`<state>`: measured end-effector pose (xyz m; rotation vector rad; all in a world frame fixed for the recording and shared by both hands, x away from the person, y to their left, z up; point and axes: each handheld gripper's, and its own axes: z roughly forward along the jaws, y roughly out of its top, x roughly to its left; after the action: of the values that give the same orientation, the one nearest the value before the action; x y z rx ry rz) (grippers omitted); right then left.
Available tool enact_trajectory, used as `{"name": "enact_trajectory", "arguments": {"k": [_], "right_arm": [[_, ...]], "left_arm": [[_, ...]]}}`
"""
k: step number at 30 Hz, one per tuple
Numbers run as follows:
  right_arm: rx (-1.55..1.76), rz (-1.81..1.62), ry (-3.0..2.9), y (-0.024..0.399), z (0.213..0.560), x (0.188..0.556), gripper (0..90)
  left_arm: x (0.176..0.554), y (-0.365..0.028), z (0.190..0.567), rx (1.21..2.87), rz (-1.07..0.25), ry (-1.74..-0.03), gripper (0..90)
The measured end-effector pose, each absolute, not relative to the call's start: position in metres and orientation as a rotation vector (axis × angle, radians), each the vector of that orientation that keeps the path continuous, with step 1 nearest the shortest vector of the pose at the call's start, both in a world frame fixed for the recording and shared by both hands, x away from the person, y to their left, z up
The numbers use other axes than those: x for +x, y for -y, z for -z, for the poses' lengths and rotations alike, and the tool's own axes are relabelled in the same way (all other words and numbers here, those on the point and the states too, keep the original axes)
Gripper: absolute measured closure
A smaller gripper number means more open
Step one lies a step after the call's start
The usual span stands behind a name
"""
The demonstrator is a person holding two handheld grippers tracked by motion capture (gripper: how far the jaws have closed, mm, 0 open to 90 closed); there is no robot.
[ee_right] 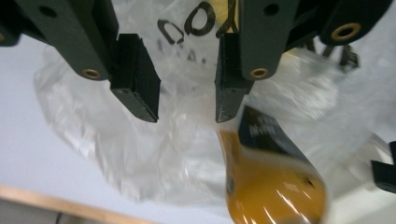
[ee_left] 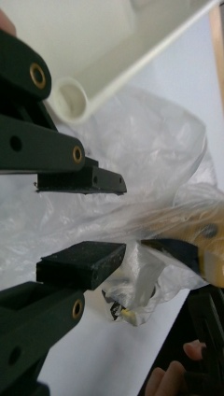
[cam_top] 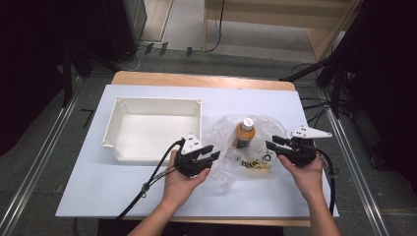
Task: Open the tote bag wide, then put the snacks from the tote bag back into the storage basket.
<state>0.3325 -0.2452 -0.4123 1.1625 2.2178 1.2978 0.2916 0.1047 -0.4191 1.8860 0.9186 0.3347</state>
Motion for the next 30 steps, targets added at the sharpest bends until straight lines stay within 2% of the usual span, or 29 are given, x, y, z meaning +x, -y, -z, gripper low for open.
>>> {"name": "enact_trajectory", "arguments": {"k": [5, 7, 13, 19, 30], "right_arm": [[1.086, -1.339, -2.256, 0.247, 0.390, 0.338, 53.2], [1.072, -1.333, -2.273, 0.246, 0.388, 0.340, 51.8], [0.973, -1.269, -2.412, 0.228, 0.382, 0.349, 41.7], [0.922, -1.240, -2.493, 0.217, 0.379, 0.354, 33.7], [0.903, -1.219, -2.540, 0.211, 0.371, 0.361, 32.3]], "left_arm": [[0.288, -0.128, 0.418, 1.853, -0.340, -0.915, 51.9], [0.288, -0.131, 0.418, 1.854, -0.344, -0.913, 49.6], [0.282, -0.150, 0.417, 1.818, -0.351, -0.899, 35.0], [0.276, -0.171, 0.418, 1.802, -0.364, -0.894, 26.7], [0.267, -0.218, 0.420, 1.725, -0.384, -0.937, 20.9]]}}
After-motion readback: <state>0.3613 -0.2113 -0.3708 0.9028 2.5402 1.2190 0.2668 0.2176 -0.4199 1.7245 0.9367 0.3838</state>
